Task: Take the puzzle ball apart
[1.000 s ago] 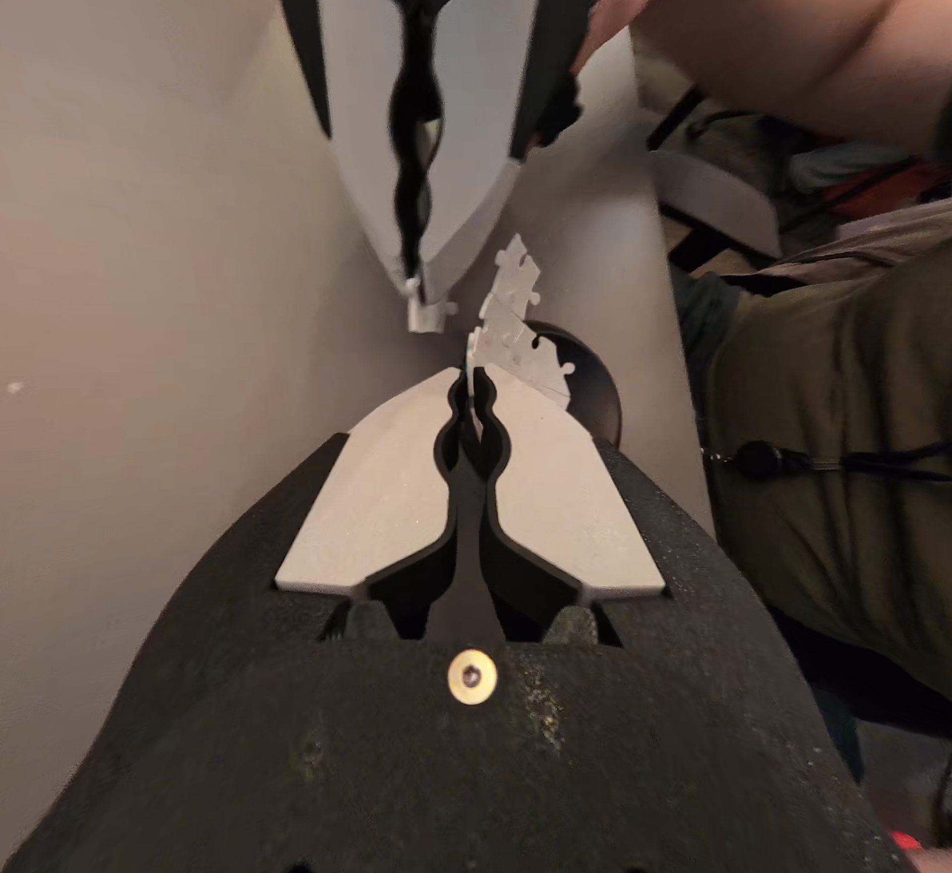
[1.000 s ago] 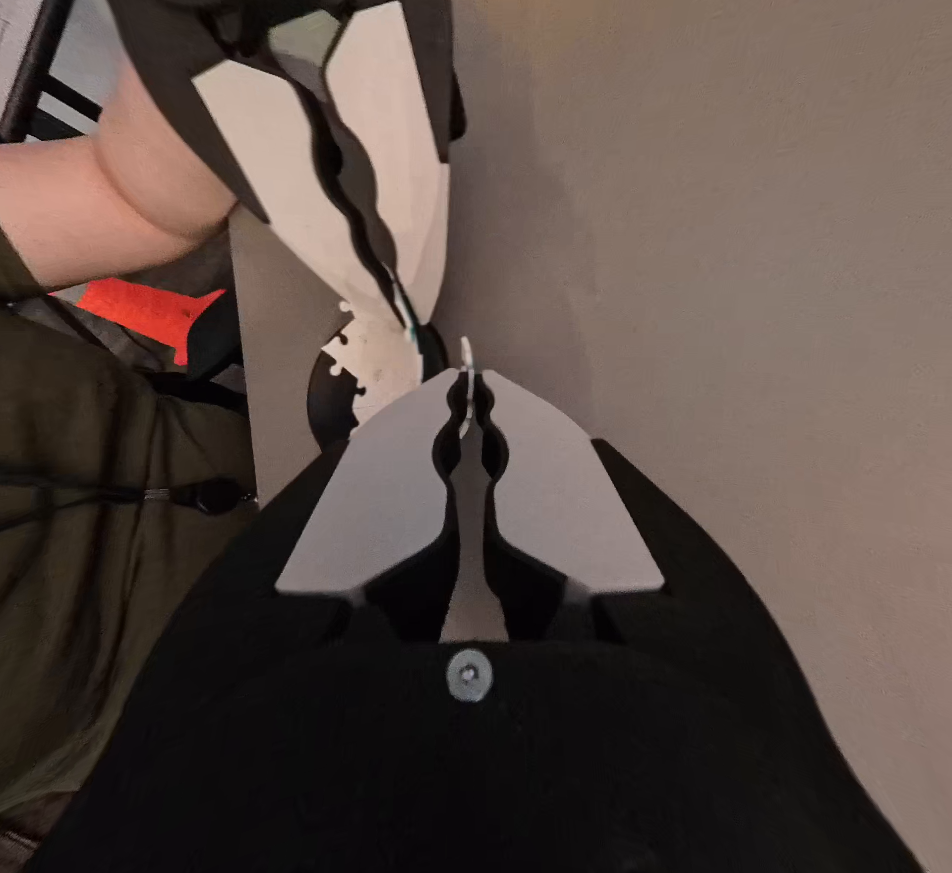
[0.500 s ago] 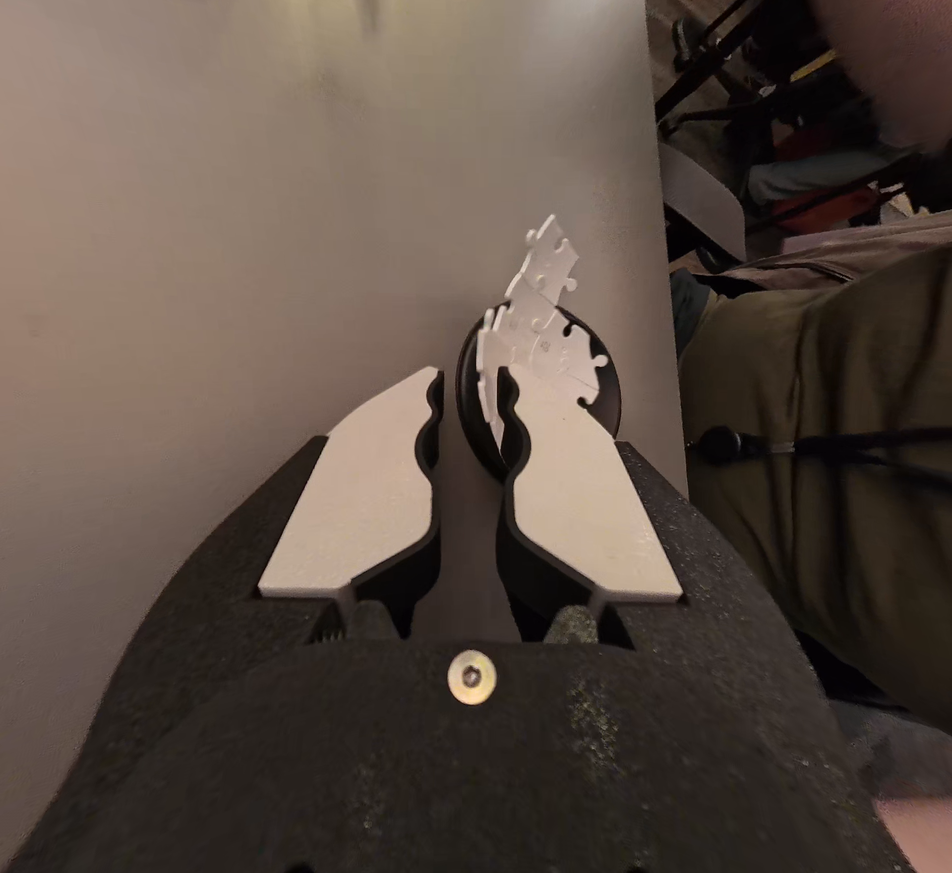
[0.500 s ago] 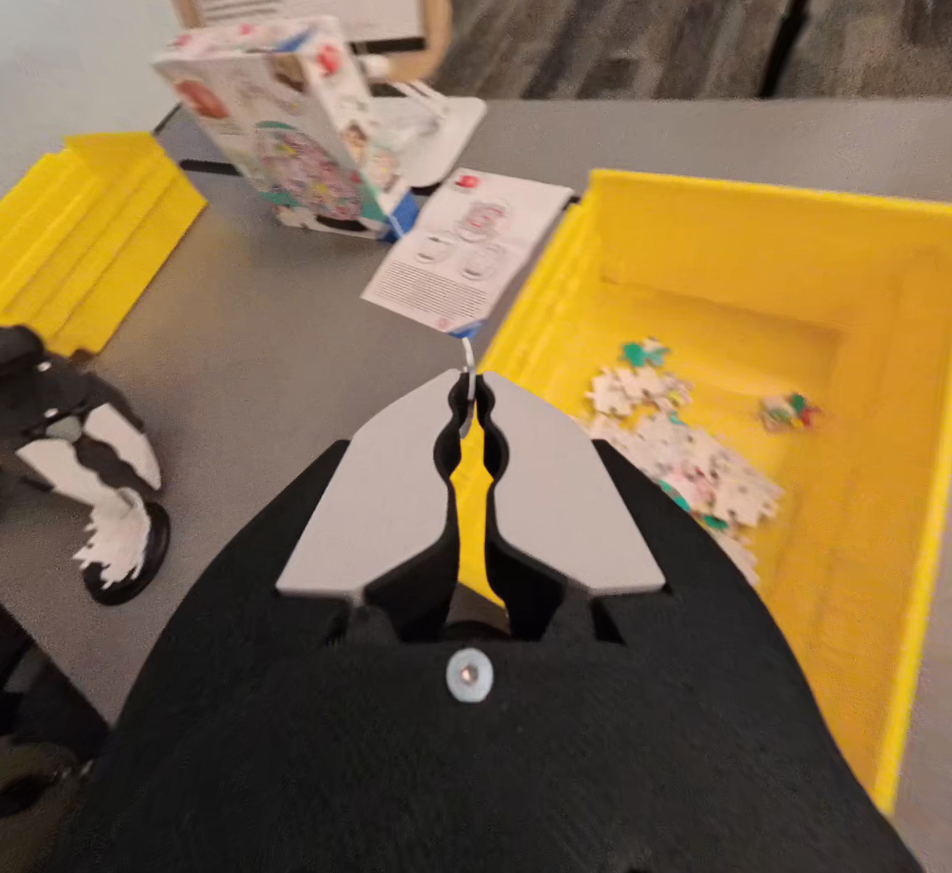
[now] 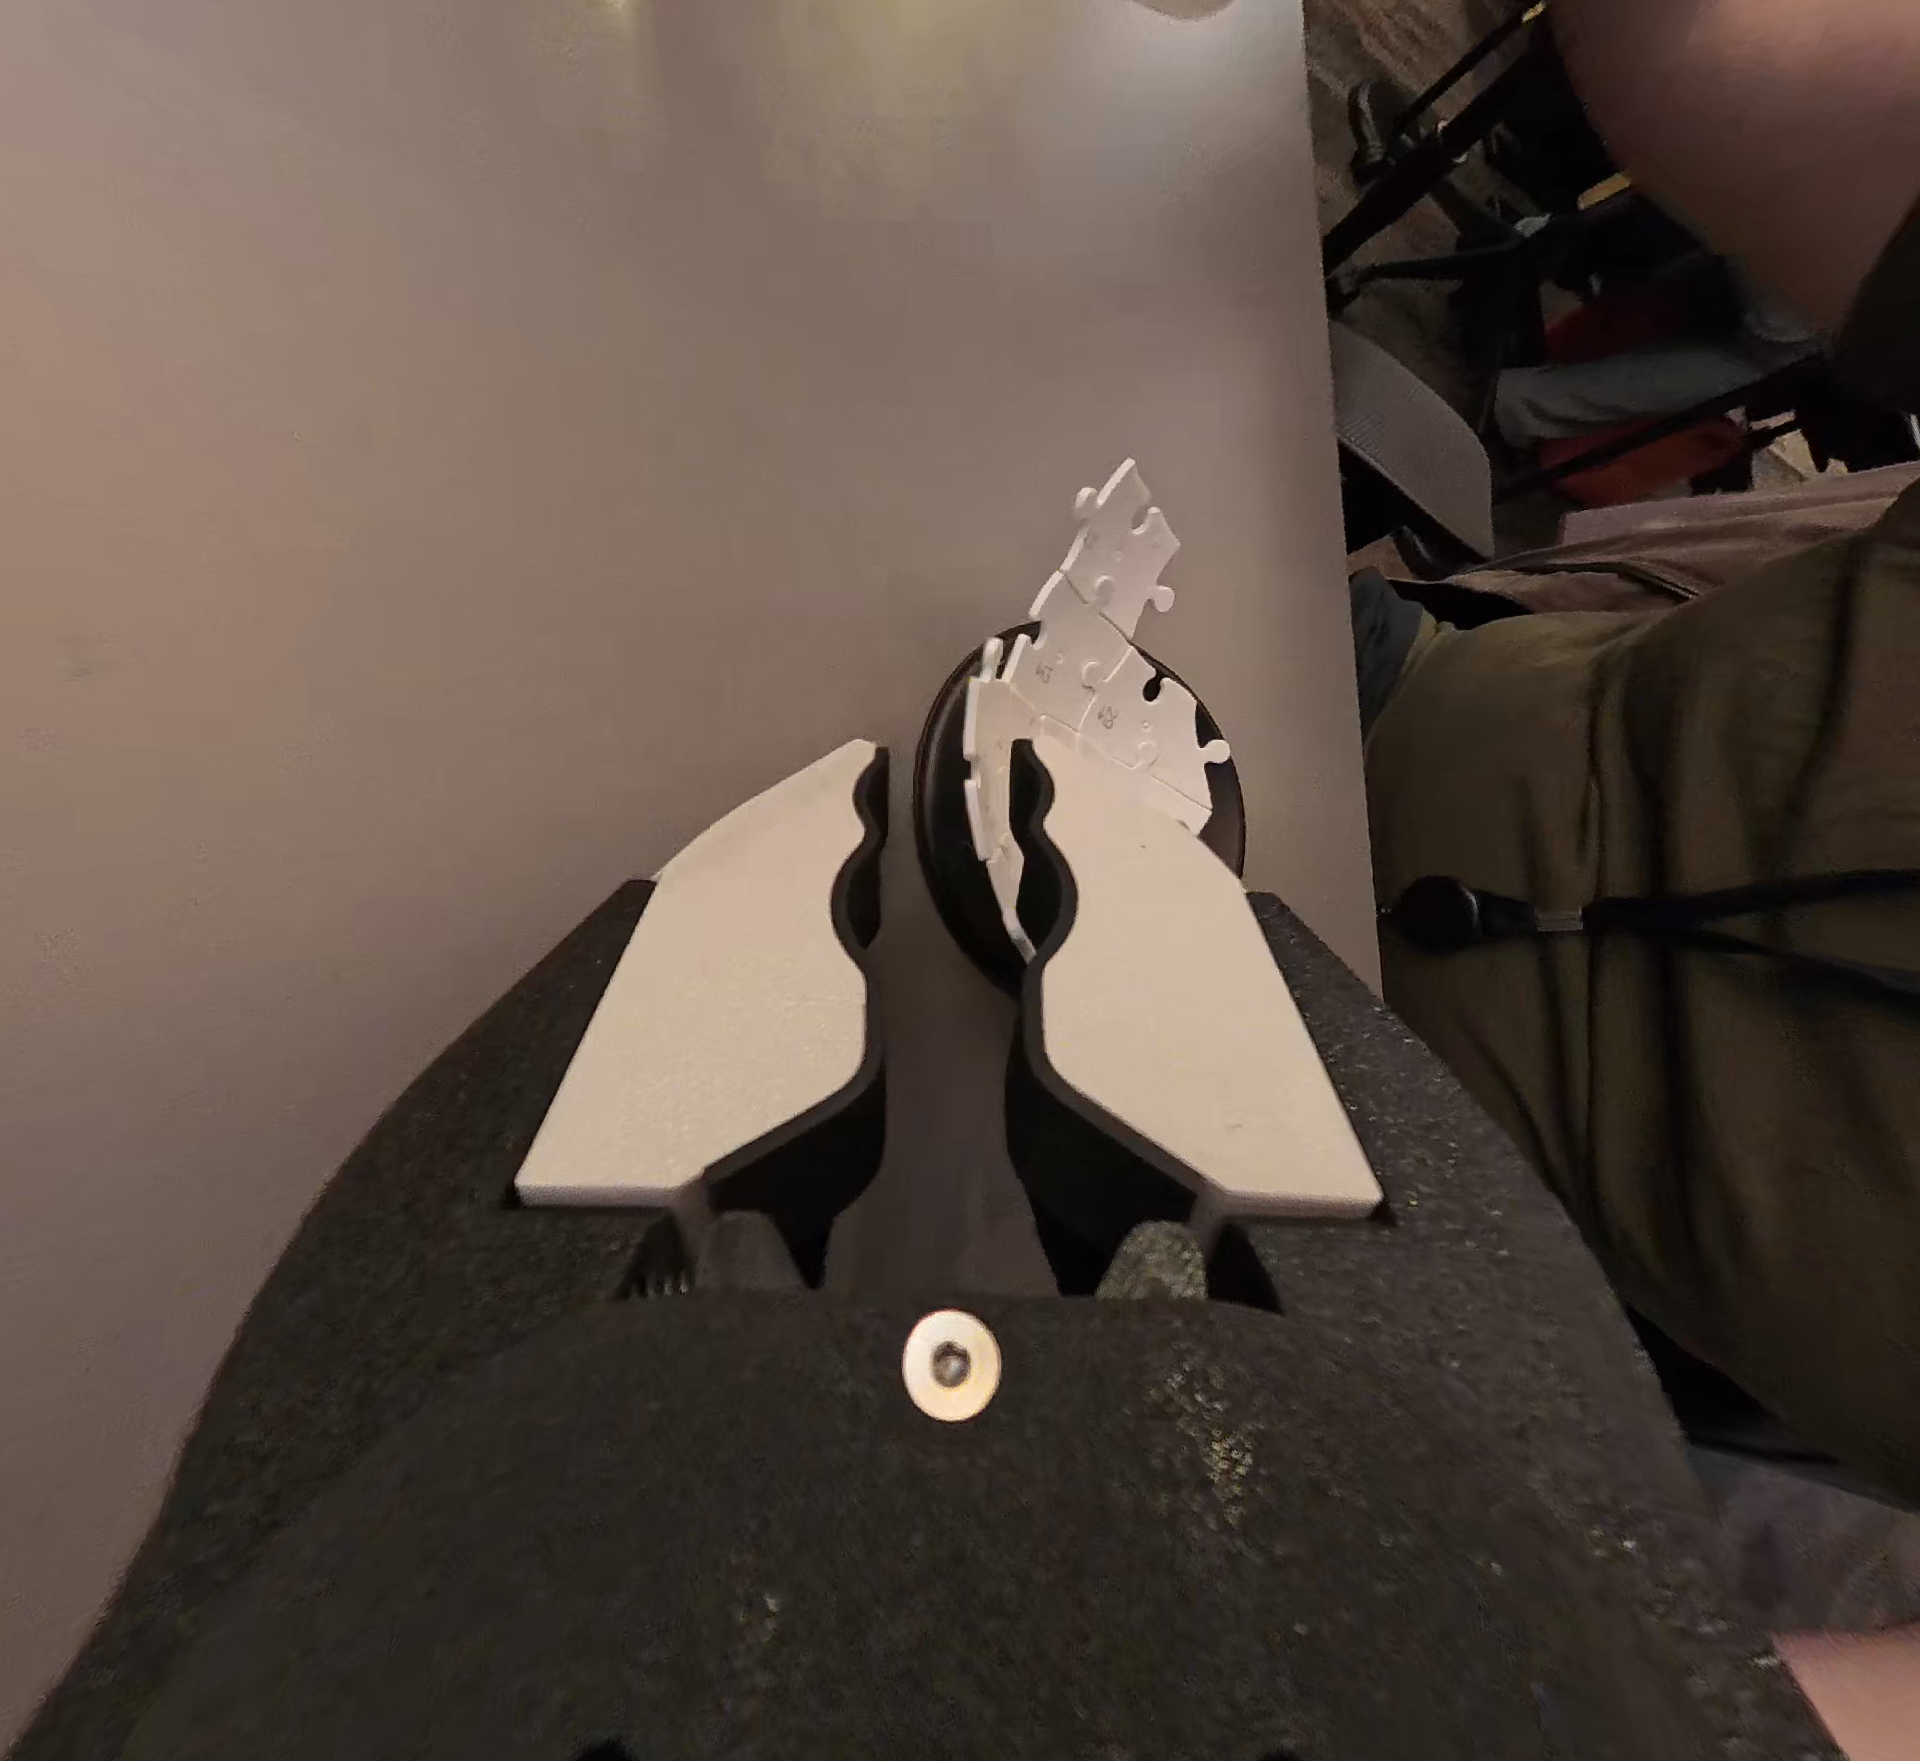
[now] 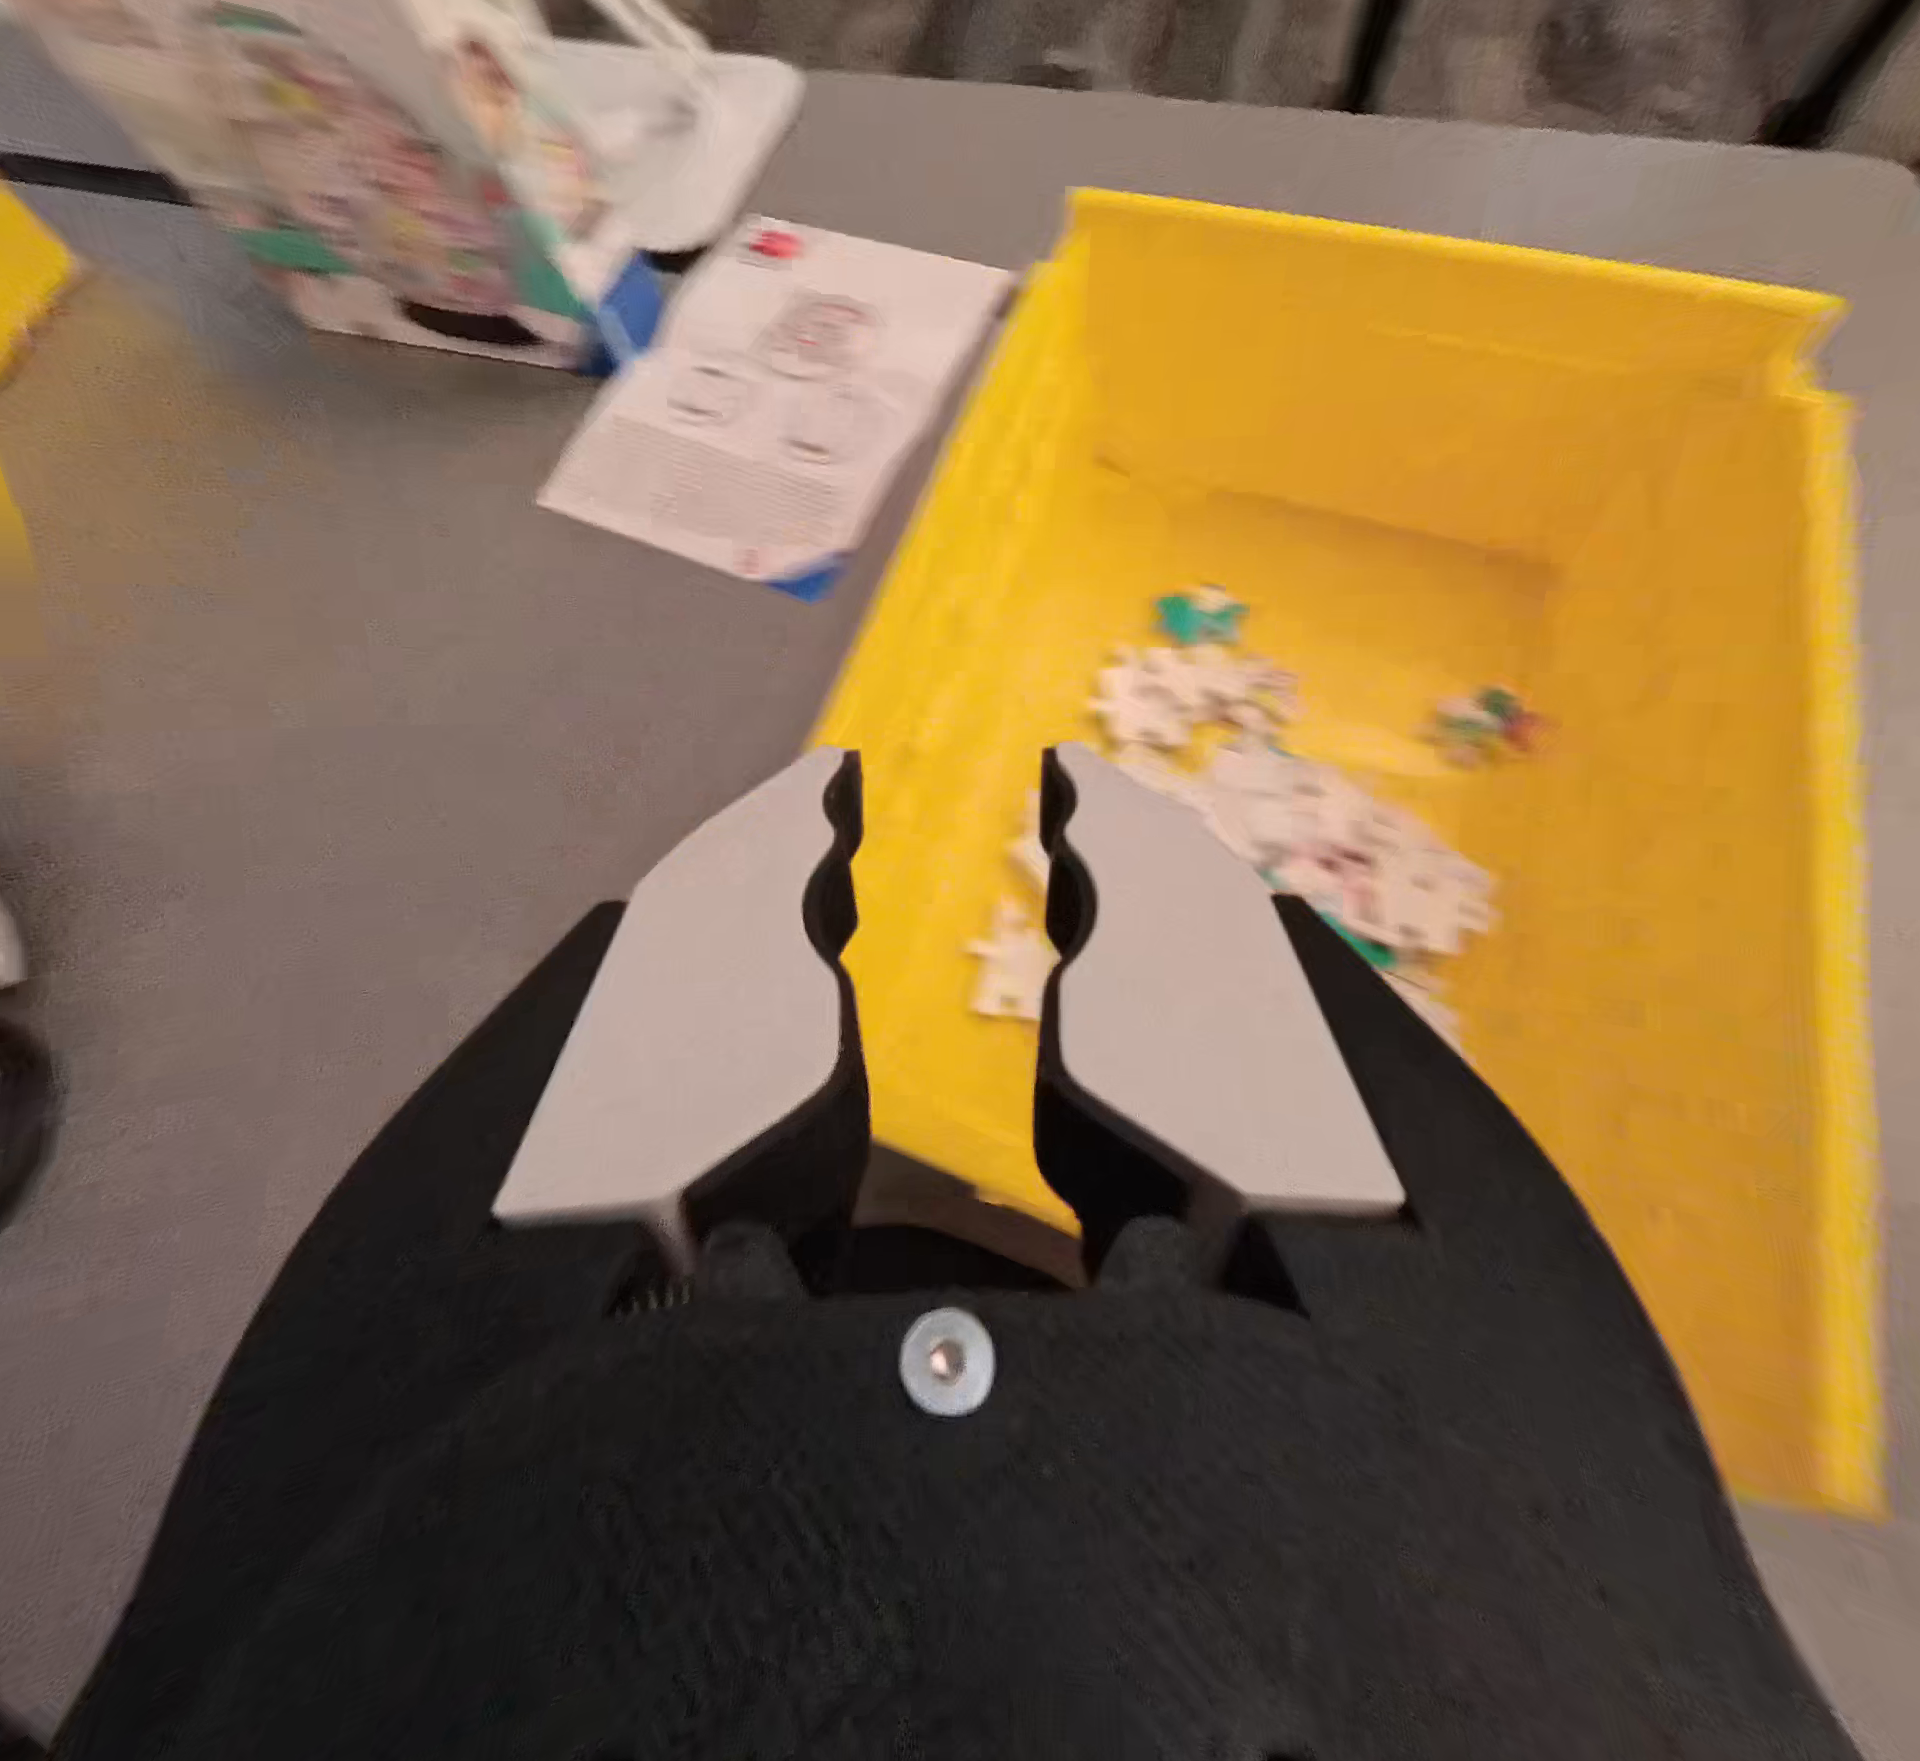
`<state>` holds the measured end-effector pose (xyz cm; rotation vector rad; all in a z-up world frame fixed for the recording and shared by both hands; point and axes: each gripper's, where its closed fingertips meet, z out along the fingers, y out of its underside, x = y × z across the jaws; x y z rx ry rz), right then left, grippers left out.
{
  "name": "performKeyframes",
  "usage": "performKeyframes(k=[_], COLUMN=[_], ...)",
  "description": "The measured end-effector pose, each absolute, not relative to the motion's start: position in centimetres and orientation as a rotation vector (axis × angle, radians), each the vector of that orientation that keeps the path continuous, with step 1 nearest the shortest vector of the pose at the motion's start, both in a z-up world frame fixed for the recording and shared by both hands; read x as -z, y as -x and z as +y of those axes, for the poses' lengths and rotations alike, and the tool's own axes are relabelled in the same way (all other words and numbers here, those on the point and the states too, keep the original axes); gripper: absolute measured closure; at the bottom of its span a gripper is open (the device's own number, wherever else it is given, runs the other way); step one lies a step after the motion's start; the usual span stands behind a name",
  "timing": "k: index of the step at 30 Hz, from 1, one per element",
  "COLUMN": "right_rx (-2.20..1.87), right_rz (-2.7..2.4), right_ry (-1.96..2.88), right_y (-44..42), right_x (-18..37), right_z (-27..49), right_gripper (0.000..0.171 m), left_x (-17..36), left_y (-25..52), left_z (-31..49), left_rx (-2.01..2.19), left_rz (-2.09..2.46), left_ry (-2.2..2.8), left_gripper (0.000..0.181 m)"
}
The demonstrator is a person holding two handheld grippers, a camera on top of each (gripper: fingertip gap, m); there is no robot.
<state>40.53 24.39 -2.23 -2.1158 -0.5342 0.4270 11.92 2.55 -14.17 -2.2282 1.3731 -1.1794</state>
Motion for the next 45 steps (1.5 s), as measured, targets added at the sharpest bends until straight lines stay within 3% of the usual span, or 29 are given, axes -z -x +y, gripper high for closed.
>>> performKeyframes(k=[2, 3, 6, 11, 13, 21, 22, 27, 33, 45], right_rx=[-0.770, -0.934, -1.227, -1.139, -1.186, -1.239, -1.221, -1.213, -1.221, -1.514], right_rz=[-0.723, -0.826, -1.103, -1.258, -1.303, -1.379, -1.418, -1.493, -1.562, -1.735], right_ry=[2.004, 1.992, 2.007, 2.241, 2.237, 2.150, 2.099, 1.932, 1.850, 1.662], right_y=[-32.3, -28.4, -19.9, -15.5, -14.9, -14.6, -14.5, -13.8, -13.5, -14.1], right_x=[2.2, 3.2, 7.7, 14.2, 14.4, 13.5, 13.4, 12.2, 11.4, 10.6], right_z=[18.8, 15.4, 6.3, 2.4, 1.7, 0.8, 0.8, 0.8, 0.4, -0.8], right_gripper=[0.139, 0.139, 0.139, 0.136, 0.163, 0.165, 0.165, 0.166, 0.165, 0.165], left_x=[14.5, 14.6, 14.3, 14.0, 14.0, 11.9, 12.1, 12.4, 12.3, 11.8], left_y=[-12.0, -12.0, -12.0, -11.7, -11.6, -12.5, -12.8, -13.3, -13.0, -13.3], left_z=[2.3, 2.0, 2.0, 2.2, 2.4, 4.1, 3.5, 1.5, 0.7, -0.7], left_rx=[1.175, 1.181, 1.161, 1.152, 1.132, 0.849, 0.847, 1.027, 1.118, 1.174], left_rz=[1.391, 1.421, 1.429, 1.411, 1.399, 1.387, 1.439, 1.521, 1.556, 1.638], left_ry=[2.242, 2.241, 2.224, 2.222, 2.231, 2.048, 2.027, 2.033, 2.030, 1.955], left_gripper=[0.163, 0.173, 0.176, 0.177, 0.177, 0.127, 0.128, 0.143, 0.175, 0.177])
